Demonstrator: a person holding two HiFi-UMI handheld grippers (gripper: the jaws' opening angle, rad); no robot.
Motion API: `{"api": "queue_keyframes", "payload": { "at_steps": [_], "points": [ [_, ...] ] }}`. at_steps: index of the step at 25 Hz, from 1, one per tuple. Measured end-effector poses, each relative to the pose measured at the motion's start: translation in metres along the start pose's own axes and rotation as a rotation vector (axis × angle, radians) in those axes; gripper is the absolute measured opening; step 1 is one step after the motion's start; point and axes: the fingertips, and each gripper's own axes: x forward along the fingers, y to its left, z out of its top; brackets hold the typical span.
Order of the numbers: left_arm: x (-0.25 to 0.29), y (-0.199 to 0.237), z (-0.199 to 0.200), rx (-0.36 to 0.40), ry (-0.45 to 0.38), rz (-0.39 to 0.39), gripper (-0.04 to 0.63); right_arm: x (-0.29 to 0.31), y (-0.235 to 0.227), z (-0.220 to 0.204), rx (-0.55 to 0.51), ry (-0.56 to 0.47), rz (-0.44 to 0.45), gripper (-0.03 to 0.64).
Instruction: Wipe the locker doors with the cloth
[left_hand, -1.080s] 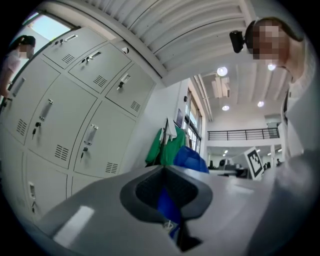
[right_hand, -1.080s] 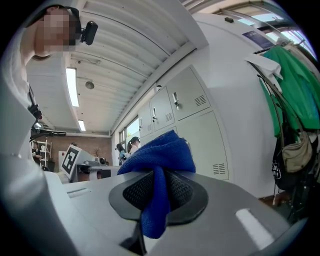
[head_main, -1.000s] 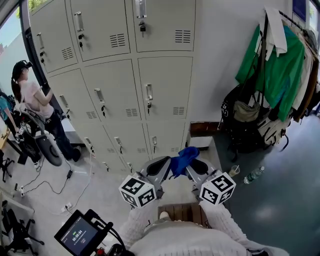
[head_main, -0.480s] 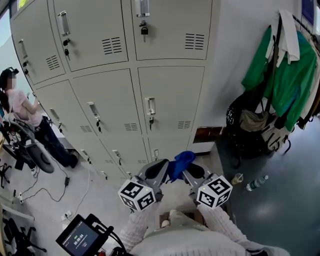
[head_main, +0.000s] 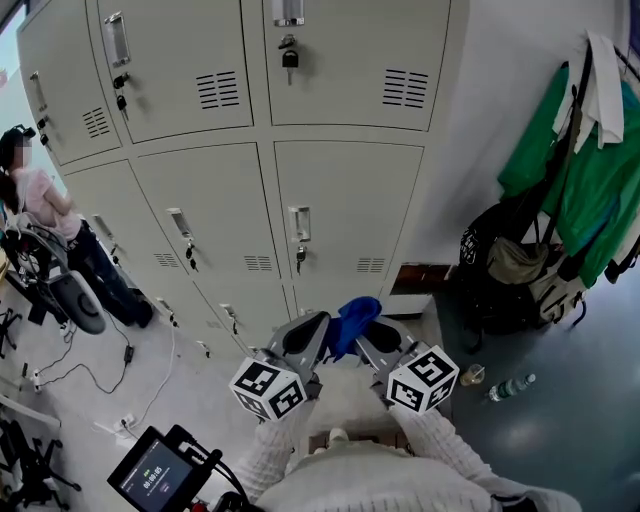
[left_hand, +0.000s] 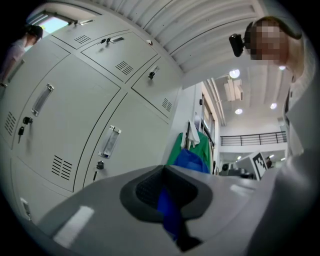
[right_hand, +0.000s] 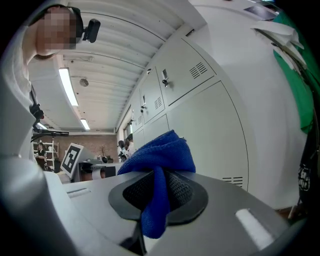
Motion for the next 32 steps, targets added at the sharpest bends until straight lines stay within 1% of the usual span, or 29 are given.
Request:
{"api": "queue_keyframes", "payload": {
  "at_steps": [7,12,19,21,24,28,32],
  "points": [
    [0.011,0.006,-0.002,-0.002,-0.017,0.033,0.006,0.010,-0.011,-0.003,-0.004,0.014,0.039,0.051],
    [0.011,0.013,0.000,0.000,-0.020,0.043,0.006,0.016,-0.012,-0.005,-0.001,0.016,0.043,0.051],
    [0.012,0.034,0.013,0.016,-0.014,0.050,0.006,0.040,-0.017,0.011,-0.017,-0.005,0.039,0.051],
    [0.014,0.041,0.020,0.028,-0.017,0.049,0.006,0.051,-0.017,0.018,-0.037,-0.008,0.044,0.051],
    [0.017,0.054,0.033,0.057,-0.025,0.043,0.006,0.073,-0.021,0.036,-0.103,-0.020,0.043,0.051],
    [0.027,0.073,0.061,0.103,-0.051,0.029,0.006,0.101,-0.027,0.077,-0.176,-0.079,0.040,0.051],
    [0.045,0.085,0.106,0.193,-0.099,0.011,0.006,0.126,-0.033,0.117,-0.236,-0.133,0.028,0.051]
  ]
}}
